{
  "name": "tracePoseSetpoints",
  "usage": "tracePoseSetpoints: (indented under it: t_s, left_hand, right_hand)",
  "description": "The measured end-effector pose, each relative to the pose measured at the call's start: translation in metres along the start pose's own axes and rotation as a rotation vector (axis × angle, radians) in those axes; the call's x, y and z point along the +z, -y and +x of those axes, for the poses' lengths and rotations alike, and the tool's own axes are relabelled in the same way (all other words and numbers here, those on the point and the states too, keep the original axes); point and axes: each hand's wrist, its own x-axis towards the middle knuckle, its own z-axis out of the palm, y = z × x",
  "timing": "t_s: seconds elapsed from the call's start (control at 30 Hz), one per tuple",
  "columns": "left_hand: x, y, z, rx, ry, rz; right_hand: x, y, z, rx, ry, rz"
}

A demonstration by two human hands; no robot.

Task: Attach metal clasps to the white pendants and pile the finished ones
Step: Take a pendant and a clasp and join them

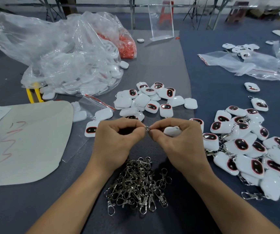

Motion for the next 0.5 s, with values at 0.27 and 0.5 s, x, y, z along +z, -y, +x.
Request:
tracePoseSetpoints:
  t_s: [0.27, 0.5]
  left_hand:
    - [-0.0016, 0.0003, -0.0027, 0.006, 0.058, 0.027]
    - [0.001, -0.0035, -0.0034, -0.057, 0.116, 0.003]
  right_hand:
    - [-0.0002, 0.0004, -0.003, -0.1, -0.015, -0.094]
    - [-0.0024, -0.0021, -0.004, -0.178, -0.008, -0.183]
